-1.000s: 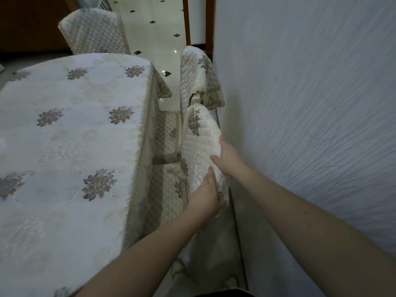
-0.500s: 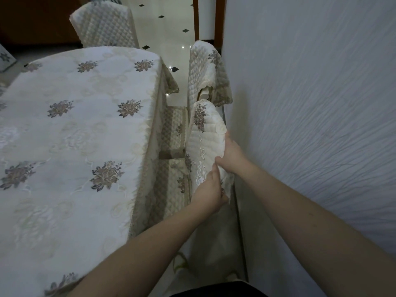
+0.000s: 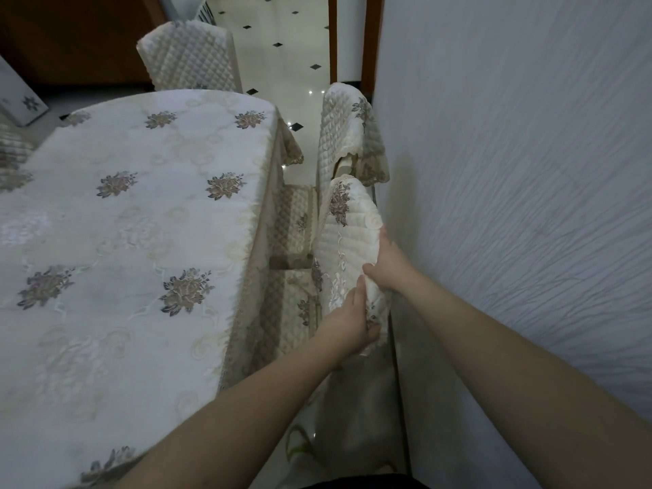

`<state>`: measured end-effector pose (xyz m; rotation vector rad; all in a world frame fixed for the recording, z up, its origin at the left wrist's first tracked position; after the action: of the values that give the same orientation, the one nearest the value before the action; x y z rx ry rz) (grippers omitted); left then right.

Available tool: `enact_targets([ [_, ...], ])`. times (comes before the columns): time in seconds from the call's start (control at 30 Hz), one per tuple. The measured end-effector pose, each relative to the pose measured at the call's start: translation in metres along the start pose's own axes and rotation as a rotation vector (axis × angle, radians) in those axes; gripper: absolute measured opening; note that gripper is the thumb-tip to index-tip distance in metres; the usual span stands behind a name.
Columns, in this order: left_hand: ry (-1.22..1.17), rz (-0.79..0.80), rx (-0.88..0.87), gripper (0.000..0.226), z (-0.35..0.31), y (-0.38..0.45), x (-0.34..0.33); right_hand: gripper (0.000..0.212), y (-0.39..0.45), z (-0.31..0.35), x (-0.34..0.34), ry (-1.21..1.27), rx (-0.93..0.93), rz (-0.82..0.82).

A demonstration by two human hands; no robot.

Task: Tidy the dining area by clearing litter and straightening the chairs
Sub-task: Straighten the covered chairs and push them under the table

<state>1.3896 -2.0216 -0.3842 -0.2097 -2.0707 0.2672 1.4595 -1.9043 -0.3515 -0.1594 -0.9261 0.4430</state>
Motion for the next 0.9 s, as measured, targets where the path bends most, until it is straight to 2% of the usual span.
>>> enact_targets([
  [0.3, -0.016, 0.08, 0.014, 0.103, 0.003, 0.003, -0.001, 0.101, 0.006, -0.003, -0.007, 0.109, -0.049, -0.052],
  [0.43, 0.121, 0.127, -0.038, 0.103, 0.007, 0.001, 0.007, 0.102, 0.006, -0.005, -0.008, 0.1, -0.084, -0.06],
  [0.53, 0.253, 0.131, -0.086, 0.096, 0.013, 0.001, 0.016, 0.103, 0.004, -0.004, -0.008, 0.079, -0.107, -0.06],
  [0.7, 0.326, 0.089, -0.135, 0.075, 0.03, 0.001, 0.035, 0.101, 0.002, -0.006, -0.011, 0.132, -0.096, -0.094],
  [0.9, 0.358, 0.123, -0.174, 0.072, 0.049, -0.001, 0.04, 0.097, -0.01, -0.006, -0.016, 0.084, -0.192, -0.145],
])
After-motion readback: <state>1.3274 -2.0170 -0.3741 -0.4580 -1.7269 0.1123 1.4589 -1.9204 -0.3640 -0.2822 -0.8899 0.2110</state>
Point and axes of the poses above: each hand's wrist, its own y-axis towards the middle knuckle, its own x-axis out of the back of the hand, z = x × y, the point moved 6 cm from there along y, towards the middle knuckle, and after that the axes turned 2 degrees about z, right-handed, at the moved point
